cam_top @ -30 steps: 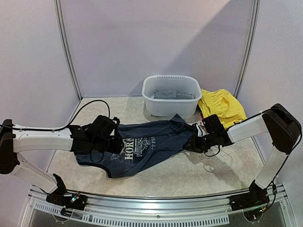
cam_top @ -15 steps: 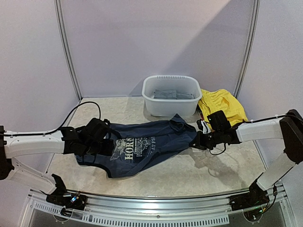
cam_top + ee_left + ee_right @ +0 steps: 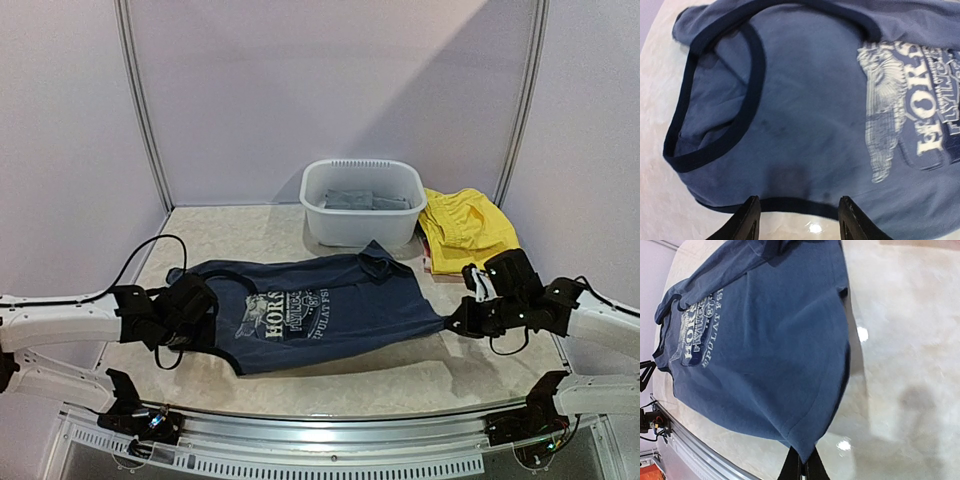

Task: Fold and stack the mixed laundry pile
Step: Adjust the flattened tank top at the center of the board.

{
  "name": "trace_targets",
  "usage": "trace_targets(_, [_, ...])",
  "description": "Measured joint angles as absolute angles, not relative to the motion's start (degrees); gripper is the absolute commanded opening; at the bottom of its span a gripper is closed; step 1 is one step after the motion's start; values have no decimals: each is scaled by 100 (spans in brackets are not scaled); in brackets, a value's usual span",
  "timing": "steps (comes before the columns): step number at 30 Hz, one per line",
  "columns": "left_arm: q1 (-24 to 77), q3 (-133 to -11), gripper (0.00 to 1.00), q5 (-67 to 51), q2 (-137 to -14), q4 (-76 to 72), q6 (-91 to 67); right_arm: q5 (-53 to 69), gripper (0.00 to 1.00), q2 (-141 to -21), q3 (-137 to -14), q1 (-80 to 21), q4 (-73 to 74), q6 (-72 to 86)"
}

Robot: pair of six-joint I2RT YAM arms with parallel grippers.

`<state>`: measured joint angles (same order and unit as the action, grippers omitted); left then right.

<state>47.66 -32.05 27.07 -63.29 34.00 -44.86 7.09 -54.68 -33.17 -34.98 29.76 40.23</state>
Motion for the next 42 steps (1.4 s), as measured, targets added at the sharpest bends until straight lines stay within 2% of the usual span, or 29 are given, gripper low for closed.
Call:
trace_targets(15, [4757, -2635, 61, 2471, -5507, 3507, -4993, 882, 0, -5019, -2322, -3601, 3146, 4499])
trace_targets(21, [4534, -2515, 63, 2333, -5734, 3422, -4998, 945, 0, -4716, -2145, -3601, 3146, 4628])
trace_targets(30, [3583, -2340, 61, 2215, -5843, 3369, -4993, 954, 0, -4508, -2051, -3601, 3111, 4703])
trace_targets(37, [3474, -2263, 64, 2051, -6429, 2967, -5078, 943, 0, -4602, -2049, -3601, 3044, 4709])
trace_targets(40, [3468, -2344, 56, 2178, -6709, 2775, -5081, 921, 0, -4703, -2049, -3601, 3037, 4700])
trace_targets(41, [3468, -2366, 50, 2220, -6783, 2724, -5081, 910, 0, -4735, -2051, -3601, 3037, 4687])
trace_targets(42, [3461, -2381, 39, 2285, -6875, 2637, -5059, 904, 0, -4762, -2051, -3601, 3035, 4681])
